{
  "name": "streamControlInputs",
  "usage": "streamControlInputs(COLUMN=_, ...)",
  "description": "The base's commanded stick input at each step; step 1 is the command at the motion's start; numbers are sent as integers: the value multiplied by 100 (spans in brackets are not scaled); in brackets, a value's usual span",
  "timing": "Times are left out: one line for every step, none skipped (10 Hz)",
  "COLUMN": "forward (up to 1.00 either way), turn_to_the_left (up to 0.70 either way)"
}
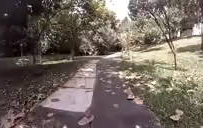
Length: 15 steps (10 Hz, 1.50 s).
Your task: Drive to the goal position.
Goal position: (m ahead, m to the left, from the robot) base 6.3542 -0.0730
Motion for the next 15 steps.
streamControlInputs(forward=45, turn_to_the_left=27)
streamControlInputs(forward=45, turn_to_the_left=27)
streamControlInputs(forward=45, turn_to_the_left=27)
streamControlInputs(forward=45, turn_to_the_left=27)
streamControlInputs(forward=45, turn_to_the_left=8)
streamControlInputs(forward=45, turn_to_the_left=1)
streamControlInputs(forward=45, turn_to_the_left=0)
streamControlInputs(forward=45, turn_to_the_left=0)
streamControlInputs(forward=45, turn_to_the_left=0)
streamControlInputs(forward=45, turn_to_the_left=0)
streamControlInputs(forward=45, turn_to_the_left=0)
streamControlInputs(forward=45, turn_to_the_left=0)
streamControlInputs(forward=45, turn_to_the_left=0)
streamControlInputs(forward=45, turn_to_the_left=0)
streamControlInputs(forward=45, turn_to_the_left=0)
